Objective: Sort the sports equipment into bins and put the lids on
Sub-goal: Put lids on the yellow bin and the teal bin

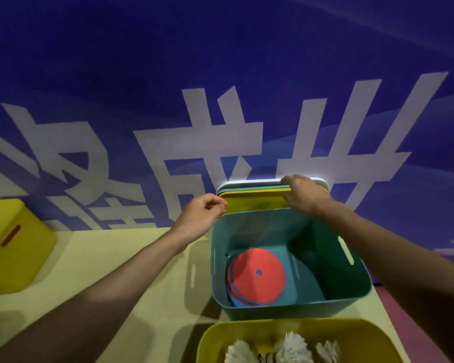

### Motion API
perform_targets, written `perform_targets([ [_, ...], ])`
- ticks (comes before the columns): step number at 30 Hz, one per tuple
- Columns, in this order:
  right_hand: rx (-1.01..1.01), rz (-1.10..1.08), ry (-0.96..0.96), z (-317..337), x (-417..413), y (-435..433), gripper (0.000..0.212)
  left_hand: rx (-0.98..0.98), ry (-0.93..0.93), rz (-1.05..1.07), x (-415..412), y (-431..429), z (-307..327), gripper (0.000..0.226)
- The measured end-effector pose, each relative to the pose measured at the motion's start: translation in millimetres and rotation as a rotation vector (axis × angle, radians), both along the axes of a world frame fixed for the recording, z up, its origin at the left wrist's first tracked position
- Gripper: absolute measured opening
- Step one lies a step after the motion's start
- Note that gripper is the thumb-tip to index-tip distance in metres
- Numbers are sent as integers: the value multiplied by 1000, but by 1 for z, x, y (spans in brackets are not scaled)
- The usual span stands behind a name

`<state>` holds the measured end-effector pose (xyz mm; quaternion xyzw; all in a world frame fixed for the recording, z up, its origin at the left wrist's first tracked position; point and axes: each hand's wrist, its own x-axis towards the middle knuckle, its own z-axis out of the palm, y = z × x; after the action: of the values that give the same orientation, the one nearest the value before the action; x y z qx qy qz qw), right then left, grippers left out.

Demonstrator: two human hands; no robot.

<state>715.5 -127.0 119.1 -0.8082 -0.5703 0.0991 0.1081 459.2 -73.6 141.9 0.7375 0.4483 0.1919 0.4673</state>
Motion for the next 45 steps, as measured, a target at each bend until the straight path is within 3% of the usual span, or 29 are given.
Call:
perform_targets([
  [13, 24, 215, -493, -39, 27, 43, 35, -29, 61, 160, 26, 7, -6, 22],
  [22, 53, 158, -519, -9, 14, 47, 23, -55, 7, 239, 34, 12, 4, 23],
  [28, 231, 115, -531, 47, -2, 36, 20, -170, -160, 371, 31, 5, 25, 21],
  [35, 386, 79, -544, 111, -52, 13, 17, -214, -339, 397, -14, -8, 66, 36],
  [42, 466, 148, -621, 152, -161, -22, 23, -459, -708, 405, -102, -26, 97, 65],
  [45, 501, 221, -612, 156, -225, -36, 25, -598, -904, 417, -161, -37, 102, 62],
])
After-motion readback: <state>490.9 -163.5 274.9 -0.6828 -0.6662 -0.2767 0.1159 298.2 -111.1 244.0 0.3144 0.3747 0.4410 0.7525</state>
